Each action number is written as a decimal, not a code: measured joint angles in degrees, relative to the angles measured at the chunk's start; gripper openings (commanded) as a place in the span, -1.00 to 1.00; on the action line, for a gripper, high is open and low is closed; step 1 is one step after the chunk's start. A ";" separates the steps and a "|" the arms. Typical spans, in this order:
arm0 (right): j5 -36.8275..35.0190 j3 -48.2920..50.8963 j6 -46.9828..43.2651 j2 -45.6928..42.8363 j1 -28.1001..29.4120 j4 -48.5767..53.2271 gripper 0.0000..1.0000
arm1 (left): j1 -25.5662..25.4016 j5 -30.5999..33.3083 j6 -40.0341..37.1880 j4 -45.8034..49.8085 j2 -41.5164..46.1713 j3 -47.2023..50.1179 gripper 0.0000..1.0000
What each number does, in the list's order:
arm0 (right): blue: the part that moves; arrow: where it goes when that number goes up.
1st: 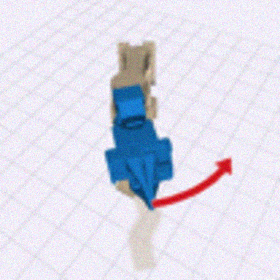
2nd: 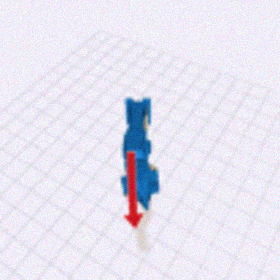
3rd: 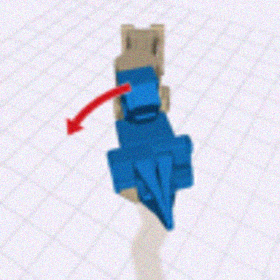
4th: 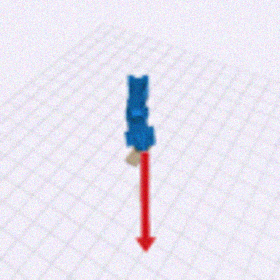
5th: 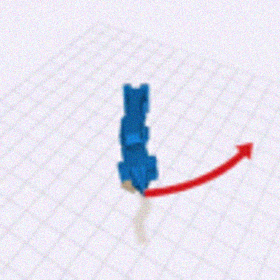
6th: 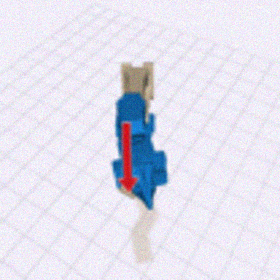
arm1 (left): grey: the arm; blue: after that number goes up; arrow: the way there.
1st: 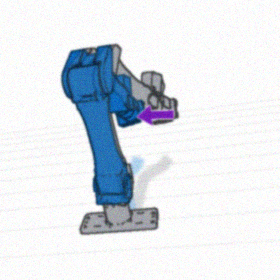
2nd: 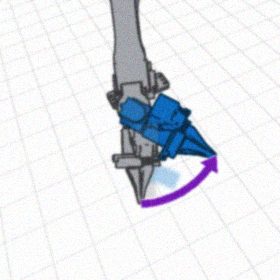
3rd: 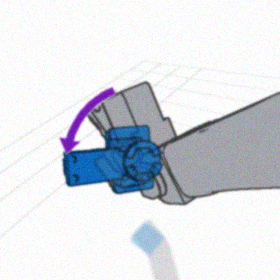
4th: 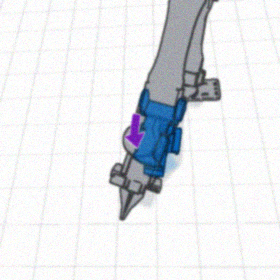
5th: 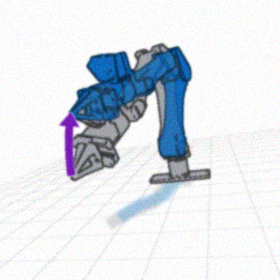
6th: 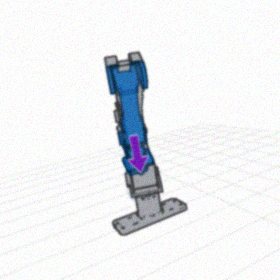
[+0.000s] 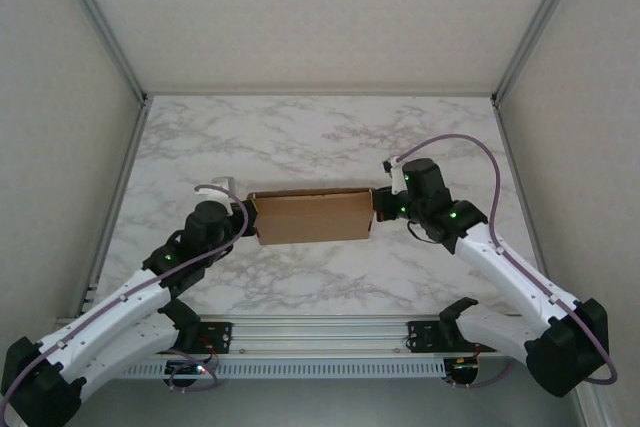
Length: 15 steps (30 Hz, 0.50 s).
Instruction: Fold the paper box
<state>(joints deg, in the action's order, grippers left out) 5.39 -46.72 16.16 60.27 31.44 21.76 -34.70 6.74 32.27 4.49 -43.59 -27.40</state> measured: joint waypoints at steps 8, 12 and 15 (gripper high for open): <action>-1.29 4.35 1.49 -2.36 1.09 -5.01 -0.98 | -3.69 5.77 3.85 -3.34 0.46 2.69 -1.00; -1.55 5.25 1.66 -3.02 1.25 -5.95 -0.82 | -4.61 7.32 4.44 -4.39 0.44 3.41 -1.00; -1.53 6.21 1.70 -3.41 1.46 -5.57 -0.72 | -5.27 8.44 4.68 -5.57 0.11 4.00 -1.00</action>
<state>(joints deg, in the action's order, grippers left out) 3.86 -40.51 17.87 56.86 32.91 16.19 -39.97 15.18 36.95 -1.08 -43.48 -23.40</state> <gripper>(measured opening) 0.115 0.054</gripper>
